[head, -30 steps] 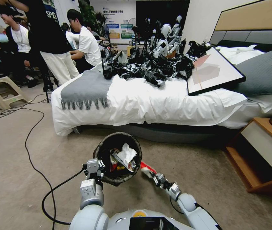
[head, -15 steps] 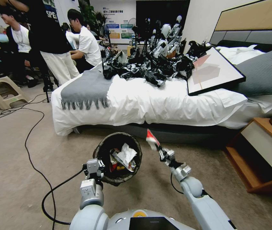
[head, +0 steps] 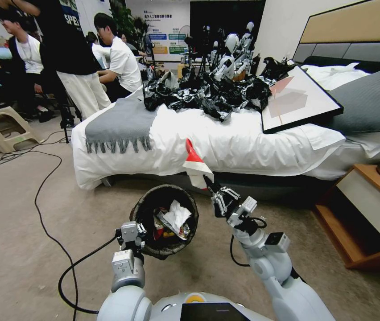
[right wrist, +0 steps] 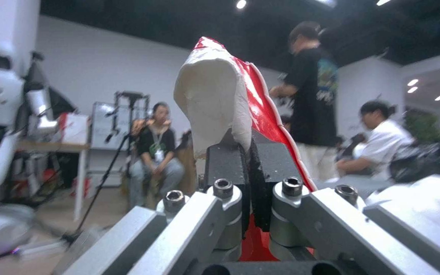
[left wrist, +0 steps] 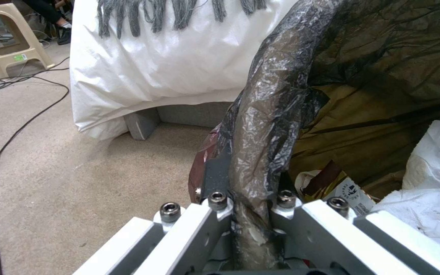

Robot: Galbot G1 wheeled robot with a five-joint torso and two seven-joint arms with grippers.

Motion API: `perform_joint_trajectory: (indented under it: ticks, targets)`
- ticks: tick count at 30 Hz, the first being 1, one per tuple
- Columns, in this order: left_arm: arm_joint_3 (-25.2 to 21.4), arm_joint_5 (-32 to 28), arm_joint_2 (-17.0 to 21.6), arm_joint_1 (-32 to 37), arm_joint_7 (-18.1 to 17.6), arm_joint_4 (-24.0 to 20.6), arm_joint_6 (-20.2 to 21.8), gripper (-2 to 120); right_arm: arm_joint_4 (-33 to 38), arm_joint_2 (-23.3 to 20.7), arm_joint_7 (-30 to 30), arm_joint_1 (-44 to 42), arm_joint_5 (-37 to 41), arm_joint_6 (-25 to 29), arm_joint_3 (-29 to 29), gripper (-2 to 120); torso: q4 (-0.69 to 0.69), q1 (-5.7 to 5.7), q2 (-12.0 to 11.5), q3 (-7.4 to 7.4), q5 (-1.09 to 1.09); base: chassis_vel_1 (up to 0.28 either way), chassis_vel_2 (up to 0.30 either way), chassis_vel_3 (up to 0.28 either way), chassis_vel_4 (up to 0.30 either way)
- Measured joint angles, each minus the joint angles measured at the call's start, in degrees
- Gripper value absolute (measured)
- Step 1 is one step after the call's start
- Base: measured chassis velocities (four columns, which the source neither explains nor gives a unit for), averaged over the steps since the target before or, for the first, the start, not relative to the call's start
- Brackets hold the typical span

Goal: Pick up the trash bin, then pick up the garbage from the floor and place it into the trash bin.

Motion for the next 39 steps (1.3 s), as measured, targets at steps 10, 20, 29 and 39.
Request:
perform_joint_trajectory:
  ticks: [10,20,29,39]
  targets:
    - [0.0,0.0,0.0,0.0,0.0,0.0,0.0,0,-8.19,0.9,-0.16,0.61,-4.38,1.29,-6.15,0,0.0,0.0,0.0,0.0,0.0,0.0,0.0,0.0,0.0]
    - [0.0,0.0,0.0,0.0,0.0,0.0,0.0,0,-11.81,2.04,-0.37,1.15,-4.72,2.02,-6.23,0,0.0,0.0,0.0,0.0,0.0,0.0,0.0,0.0,0.0]
    - [0.0,0.0,0.0,0.0,0.0,0.0,0.0,0,-15.23,2.76,-0.16,1.91,-4.69,2.02,-5.47,0,0.0,0.0,0.0,0.0,0.0,0.0,0.0,0.0,0.0]
    - [0.0,0.0,0.0,0.0,0.01,0.0,0.0,0,-18.69,3.13,0.83,2.75,-4.74,1.63,-4.64,2,0.0,0.0,0.0,0.0,0.0,0.0,0.0,0.0,0.0]
